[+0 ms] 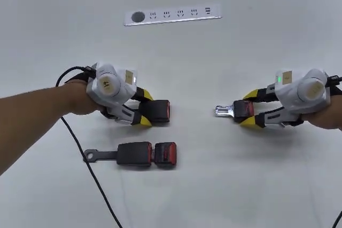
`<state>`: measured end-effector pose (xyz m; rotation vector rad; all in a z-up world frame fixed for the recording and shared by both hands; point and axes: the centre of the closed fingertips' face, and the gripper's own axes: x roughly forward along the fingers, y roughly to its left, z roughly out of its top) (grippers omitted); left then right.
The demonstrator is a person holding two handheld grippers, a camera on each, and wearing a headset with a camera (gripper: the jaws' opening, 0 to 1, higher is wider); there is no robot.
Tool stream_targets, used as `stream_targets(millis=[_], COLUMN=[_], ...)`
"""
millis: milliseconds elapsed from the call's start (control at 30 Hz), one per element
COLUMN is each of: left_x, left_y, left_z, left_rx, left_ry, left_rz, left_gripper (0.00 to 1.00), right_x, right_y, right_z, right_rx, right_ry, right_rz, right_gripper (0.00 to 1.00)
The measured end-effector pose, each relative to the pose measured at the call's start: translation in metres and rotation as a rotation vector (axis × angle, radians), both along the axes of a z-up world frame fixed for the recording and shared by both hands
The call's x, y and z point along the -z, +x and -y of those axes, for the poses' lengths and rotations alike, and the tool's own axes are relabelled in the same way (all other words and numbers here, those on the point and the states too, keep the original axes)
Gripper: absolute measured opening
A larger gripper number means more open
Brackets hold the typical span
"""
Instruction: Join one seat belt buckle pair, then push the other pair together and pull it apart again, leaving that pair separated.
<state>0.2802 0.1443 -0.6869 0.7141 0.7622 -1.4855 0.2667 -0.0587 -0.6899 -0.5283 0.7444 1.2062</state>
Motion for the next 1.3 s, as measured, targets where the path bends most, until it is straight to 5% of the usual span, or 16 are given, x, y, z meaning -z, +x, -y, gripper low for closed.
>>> stream_targets(millis=[933,1000,1067,1167,1300], left_x=[-0.001,-0.001,-0.004,-0.015,-0.027], left_y=[-0.001,0.0,-0.001,0.002,0.008], left_z=[0.002,0.001,0.003,0.005,0.002], left_rx=[0.003,-0.037,-0.12,-0.173,-0.244], left_ry=[0.025,0.04,0.029,-0.004,-0.055], left_rz=[0.006,-0.005,-0.06,-0.045,-0.009], left_gripper=[0.34,0.36,0.45,0.63,0.67], right_x=[0.001,0.001,-0.003,-0.012,-0.019], right_y=[0.0,0.001,0.003,0.006,0.013], right_z=[0.012,0.013,0.013,0.014,0.018], right_rx=[0.038,0.058,0.09,0.149,0.248], right_ry=[0.004,0.011,0.039,0.058,0.093], right_rz=[0.022,0.02,0.035,0.069,0.109], right_gripper=[0.37,0.42,0.47,0.53,0.57])
